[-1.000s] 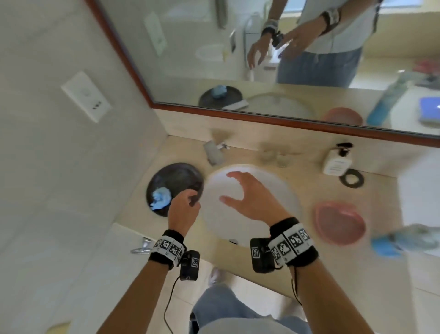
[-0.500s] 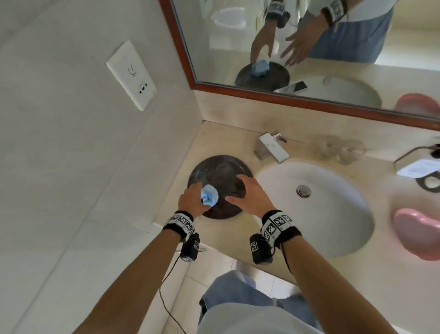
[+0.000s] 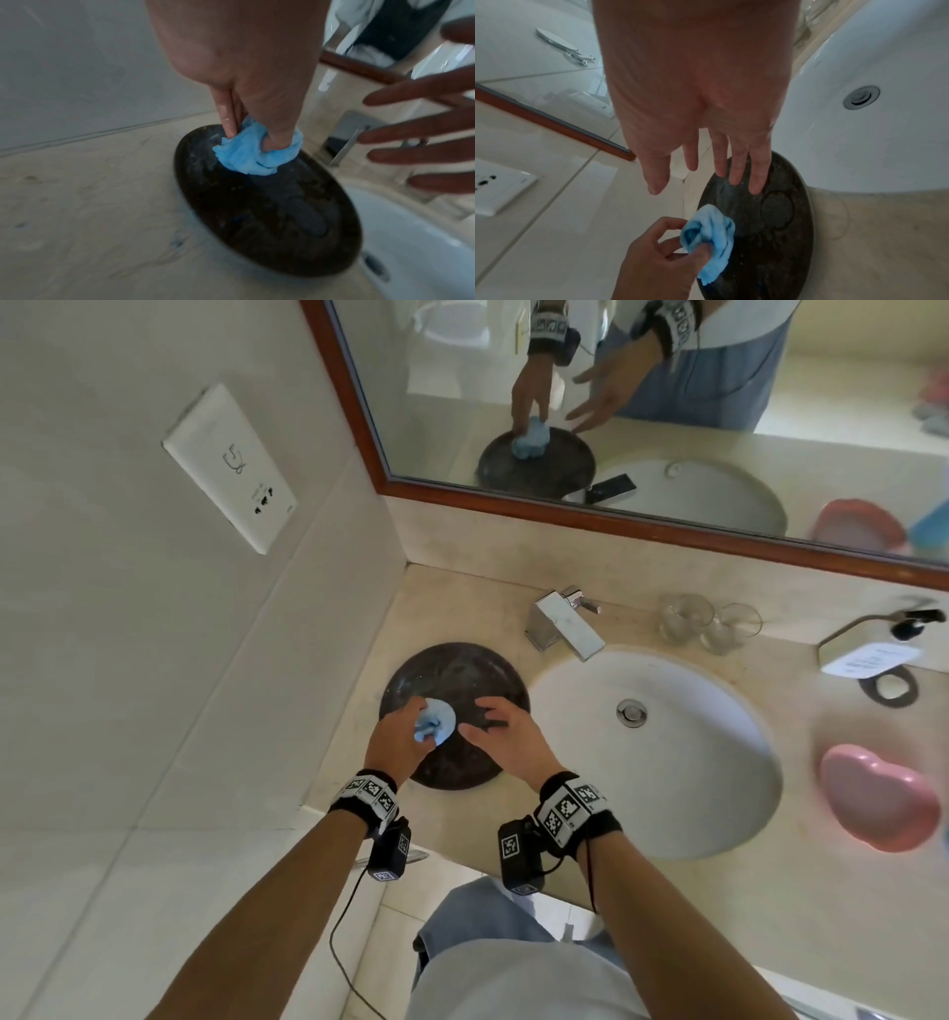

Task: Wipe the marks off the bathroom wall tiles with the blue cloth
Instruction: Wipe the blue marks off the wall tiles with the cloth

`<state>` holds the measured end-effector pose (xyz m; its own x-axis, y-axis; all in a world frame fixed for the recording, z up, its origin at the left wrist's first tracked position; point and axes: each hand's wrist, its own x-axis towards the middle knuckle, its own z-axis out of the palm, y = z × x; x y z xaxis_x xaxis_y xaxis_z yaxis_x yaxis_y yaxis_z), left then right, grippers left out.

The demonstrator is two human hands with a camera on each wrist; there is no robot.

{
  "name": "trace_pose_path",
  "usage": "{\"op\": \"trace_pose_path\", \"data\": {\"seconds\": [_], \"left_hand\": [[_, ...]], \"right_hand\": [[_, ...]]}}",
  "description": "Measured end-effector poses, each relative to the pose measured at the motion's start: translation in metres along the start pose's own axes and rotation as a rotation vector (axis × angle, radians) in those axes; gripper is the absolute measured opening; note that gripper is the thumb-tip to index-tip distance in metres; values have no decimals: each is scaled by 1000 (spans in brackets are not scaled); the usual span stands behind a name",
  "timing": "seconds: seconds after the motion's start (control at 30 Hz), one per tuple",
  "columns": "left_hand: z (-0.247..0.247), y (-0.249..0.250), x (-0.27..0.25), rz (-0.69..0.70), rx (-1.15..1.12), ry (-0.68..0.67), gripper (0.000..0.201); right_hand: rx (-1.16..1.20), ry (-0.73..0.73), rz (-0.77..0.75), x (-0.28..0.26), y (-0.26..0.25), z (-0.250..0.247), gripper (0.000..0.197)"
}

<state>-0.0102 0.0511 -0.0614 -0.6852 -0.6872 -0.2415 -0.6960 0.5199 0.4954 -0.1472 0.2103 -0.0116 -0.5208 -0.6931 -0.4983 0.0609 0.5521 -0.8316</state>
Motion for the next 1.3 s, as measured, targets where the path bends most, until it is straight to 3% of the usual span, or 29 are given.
{"op": "trace_pose_path", "data": {"seconds": [0.17,0.3,0.43,0.57,0.7,0.8,0.97,1.1,1.2,1.3], "left_hand": [[-34,59,2,112,-211,162,45],[-59,124,-5,218,-376,247,39],[-62,175,-14,343,-408,186,45],[-43,207,-16,473,-374,55,48],[-17,241,-24,554,-379,-70,62],[5,274,-39,667,-396,-166,56],[45,335,-61,626,-493,-157,32],[77,381,-82,571,-541,-170,30],[104,399,-87,535,-485,-305,33],[137,426,-95,507,-340,-465,39]], "right_hand": [[320,2,24,-3,-22,-25,54],[697,-125,77,-15,-39,-59,64],[947,-203,-24,-27,-43,-93,60],[1094,-5,-75,-47,-35,-135,55],[1017,255,-105,-84,0,-178,39],[1002,381,-146,-114,29,-204,40],[945,412,-163,-153,57,-251,40],[871,398,-150,-172,85,-294,42],[765,439,-95,-185,114,-325,42],[499,532,-31,-196,158,-368,44]]}}
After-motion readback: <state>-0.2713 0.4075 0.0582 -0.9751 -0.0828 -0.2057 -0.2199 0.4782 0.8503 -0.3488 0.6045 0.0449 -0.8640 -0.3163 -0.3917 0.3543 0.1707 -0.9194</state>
